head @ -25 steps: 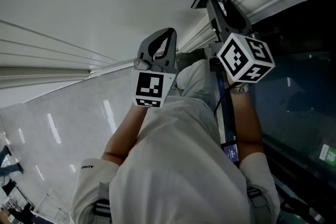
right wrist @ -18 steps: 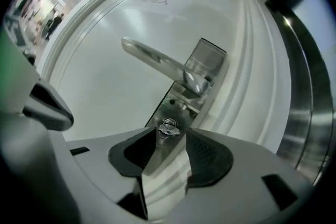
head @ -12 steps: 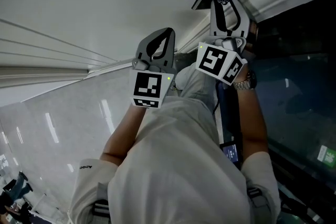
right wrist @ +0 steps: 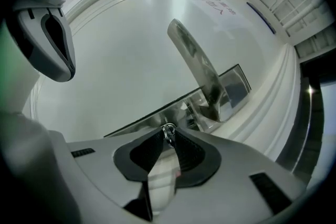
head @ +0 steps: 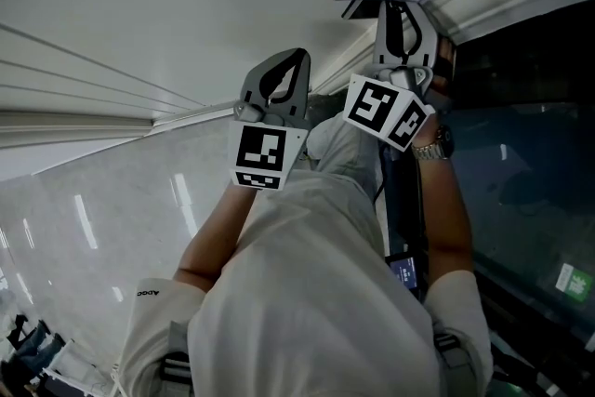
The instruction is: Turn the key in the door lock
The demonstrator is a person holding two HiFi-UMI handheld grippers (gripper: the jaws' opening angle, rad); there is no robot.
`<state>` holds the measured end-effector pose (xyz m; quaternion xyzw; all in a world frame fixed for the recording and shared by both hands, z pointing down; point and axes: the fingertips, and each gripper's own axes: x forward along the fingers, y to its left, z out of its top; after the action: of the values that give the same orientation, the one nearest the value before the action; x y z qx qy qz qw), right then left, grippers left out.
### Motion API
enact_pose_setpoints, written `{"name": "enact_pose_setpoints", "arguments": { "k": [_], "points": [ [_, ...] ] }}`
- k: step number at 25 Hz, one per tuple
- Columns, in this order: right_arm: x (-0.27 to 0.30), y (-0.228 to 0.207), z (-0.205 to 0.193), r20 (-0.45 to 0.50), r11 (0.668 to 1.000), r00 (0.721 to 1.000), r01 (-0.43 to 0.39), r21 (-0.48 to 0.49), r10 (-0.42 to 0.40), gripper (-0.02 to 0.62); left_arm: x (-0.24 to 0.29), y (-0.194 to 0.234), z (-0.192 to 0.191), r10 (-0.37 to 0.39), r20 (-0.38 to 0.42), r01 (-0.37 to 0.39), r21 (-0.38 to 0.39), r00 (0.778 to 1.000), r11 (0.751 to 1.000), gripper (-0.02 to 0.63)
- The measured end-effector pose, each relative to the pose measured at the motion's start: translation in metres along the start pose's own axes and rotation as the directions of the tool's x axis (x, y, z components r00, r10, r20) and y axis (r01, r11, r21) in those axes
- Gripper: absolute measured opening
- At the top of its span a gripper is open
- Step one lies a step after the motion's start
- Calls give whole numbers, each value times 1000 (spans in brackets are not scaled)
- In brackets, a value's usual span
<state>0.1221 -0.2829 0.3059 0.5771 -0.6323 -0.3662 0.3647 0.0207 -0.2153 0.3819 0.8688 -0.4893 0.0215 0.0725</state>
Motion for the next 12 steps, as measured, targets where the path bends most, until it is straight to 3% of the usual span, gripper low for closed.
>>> {"name": "enact_pose_setpoints", "arguments": {
  "k": [4, 7, 9, 12],
  "points": [
    [-1, -1, 0, -1, 1000, 1000, 13, -9, -13, 18, 1, -5, -1, -13, -5, 13, 3, 1000, 1000, 8],
    [-1, -1, 1, 1, 1000, 1000, 13, 1, -13, 15, 2, -6, -1, -17, -6, 17, 3, 1000, 1000, 8],
    [-1, -2, 0, 0, 998, 1000, 3, 56, -3, 14, 3, -5, -1, -17, -8, 17, 3, 1000, 1000, 8],
    [0, -5, 0, 5, 973, 999, -32, 227, 32, 12, 4, -4, 0, -14, -8, 14, 3, 1000, 1000, 8]
  ]
}}
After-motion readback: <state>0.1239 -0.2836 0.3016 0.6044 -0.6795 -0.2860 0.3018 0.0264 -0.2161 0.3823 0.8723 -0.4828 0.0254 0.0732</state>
